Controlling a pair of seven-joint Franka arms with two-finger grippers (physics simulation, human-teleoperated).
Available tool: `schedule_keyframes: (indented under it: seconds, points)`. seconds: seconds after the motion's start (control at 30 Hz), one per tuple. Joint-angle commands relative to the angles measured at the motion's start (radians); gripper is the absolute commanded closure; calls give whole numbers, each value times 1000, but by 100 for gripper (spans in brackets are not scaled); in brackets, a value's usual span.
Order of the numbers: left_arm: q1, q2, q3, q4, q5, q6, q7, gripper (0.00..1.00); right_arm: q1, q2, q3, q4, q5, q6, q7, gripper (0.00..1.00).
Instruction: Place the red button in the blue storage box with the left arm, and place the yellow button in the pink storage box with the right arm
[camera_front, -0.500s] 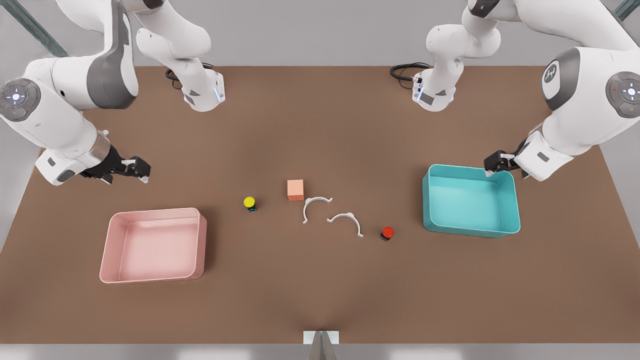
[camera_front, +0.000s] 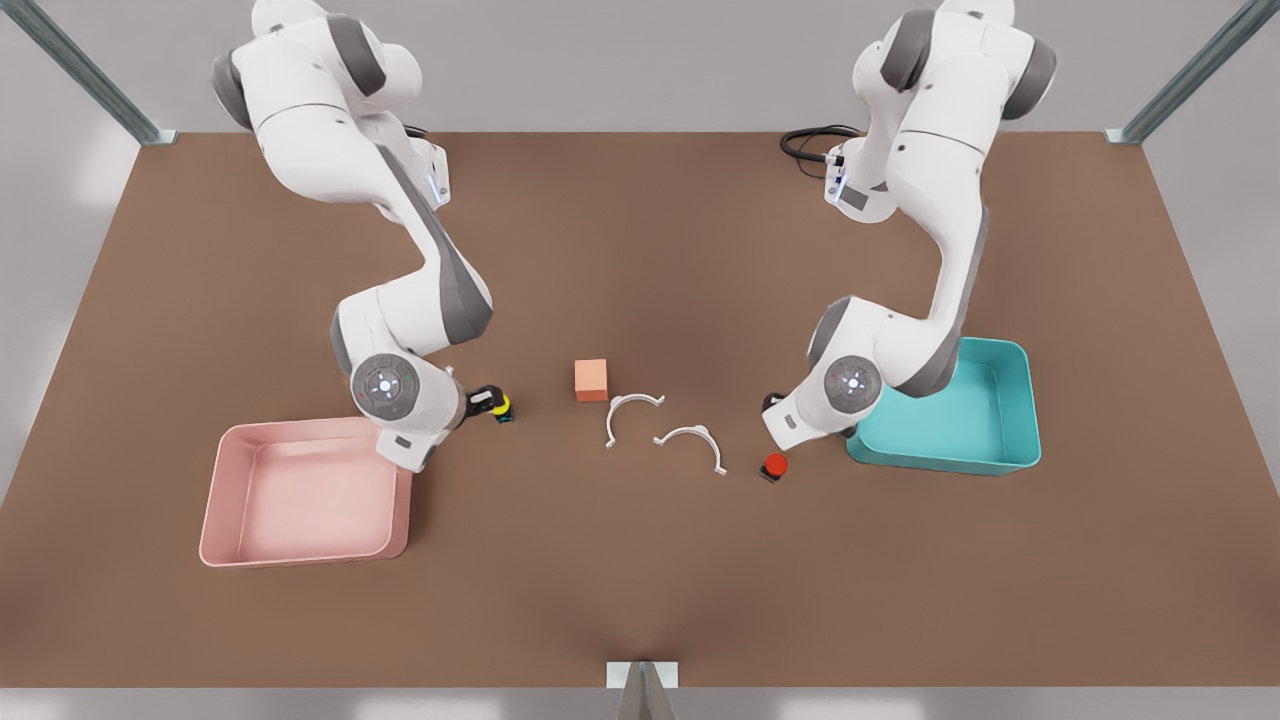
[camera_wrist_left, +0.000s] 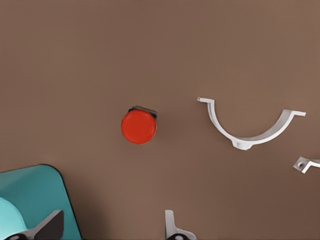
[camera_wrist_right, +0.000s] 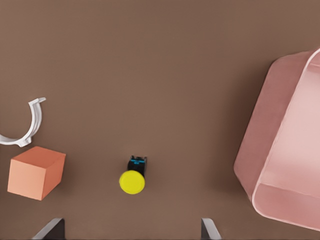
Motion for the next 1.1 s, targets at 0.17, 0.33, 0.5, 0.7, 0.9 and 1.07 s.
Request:
schedule_keyframes:
  seconds: [0.17,0.33,0.5,0.7,0.9,1.07]
  points:
    - [-9,99,0,-13,1,444,-36,0,-31,-98,34,-456,2,656,59,0]
    - [-6,144,0,-13,1,467,-34,0,-31,-26,48,-550,-3,911,58,0]
    - [-8,184,2,-14,1,470,-34,0,-24,-34,51,-699,-3,1147,88,0]
    - [-8,184,0,-13,1,469,-36,32,-25,-40,62,-719,-4,1164,88,0]
    - [-8,184,2,-14,-1,466,-39,45,-28,-85,73,-769,-4,1202,88,2]
    - [-2,135,3,-13,-1,374,-40,47,-40,-101,85,-804,-4,1204,87,2]
